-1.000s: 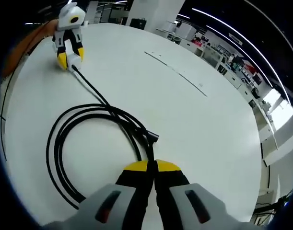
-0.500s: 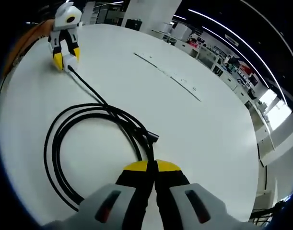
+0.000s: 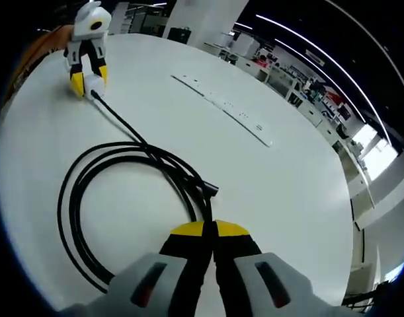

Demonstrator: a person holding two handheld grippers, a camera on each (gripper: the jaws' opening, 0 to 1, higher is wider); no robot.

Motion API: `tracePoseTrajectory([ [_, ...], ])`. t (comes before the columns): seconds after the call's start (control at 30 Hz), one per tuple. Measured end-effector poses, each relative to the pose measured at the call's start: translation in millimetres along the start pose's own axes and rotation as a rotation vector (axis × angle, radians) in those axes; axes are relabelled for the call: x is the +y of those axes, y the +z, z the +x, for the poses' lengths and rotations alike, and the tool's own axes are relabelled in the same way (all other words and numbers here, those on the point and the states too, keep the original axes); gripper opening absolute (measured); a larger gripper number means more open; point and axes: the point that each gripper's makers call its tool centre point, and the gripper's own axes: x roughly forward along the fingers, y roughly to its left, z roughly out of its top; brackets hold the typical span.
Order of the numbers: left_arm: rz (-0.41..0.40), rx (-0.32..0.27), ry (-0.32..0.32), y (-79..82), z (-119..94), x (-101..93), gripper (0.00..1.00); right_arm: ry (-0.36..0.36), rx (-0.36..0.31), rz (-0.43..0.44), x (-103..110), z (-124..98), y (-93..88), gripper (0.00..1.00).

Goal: Plug the desk Type‑C cable into the charger adapter.

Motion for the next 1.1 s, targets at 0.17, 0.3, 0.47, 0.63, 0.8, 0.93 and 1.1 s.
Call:
tracePoseTrajectory([
  [0.17, -0.007, -0.008, 0.008, 1.0, -1, 9.8, 0.26, -0.005, -0.002, 0.01, 1, -1, -1.6, 0.02],
  [0.3, -0.003, -0.018, 0.007, 1.1, -1, 7.5, 0.26, -0.005, -0.004, 0.013, -1, 1, -1.2, 0.02],
  [0.47, -0.005, -0.018, 0.006, 0.0, -4, 25.6, 0.26, -0.008, -0.006, 0.0, -1, 0, -2.2, 0.03],
  [0.63, -0.017, -0.017, 0.01, -0.9, -6, 33.0, 0.26, -0.004, -0.026, 0.001, -3, 0, 1.9, 0.03],
  [0.8, -0.035, -0.028, 0.02, 0.3, -8, 28.2, 0.29, -0.002, -0.058, -0.005, -1, -4, 7.8, 0.07],
  [0.93, -0.041, -0.066, 0.022, 3.6, -12, 33.3, 0.32, 0.001, -0.077, -0.006, 0, -3, 11.5, 0.09],
  [1.1, -0.066, -0.154, 0.033, 9.6, -20, 46.6, 0.36, 0.0, -0.126, 0.015, 0, -3, 15.5, 0.19],
])
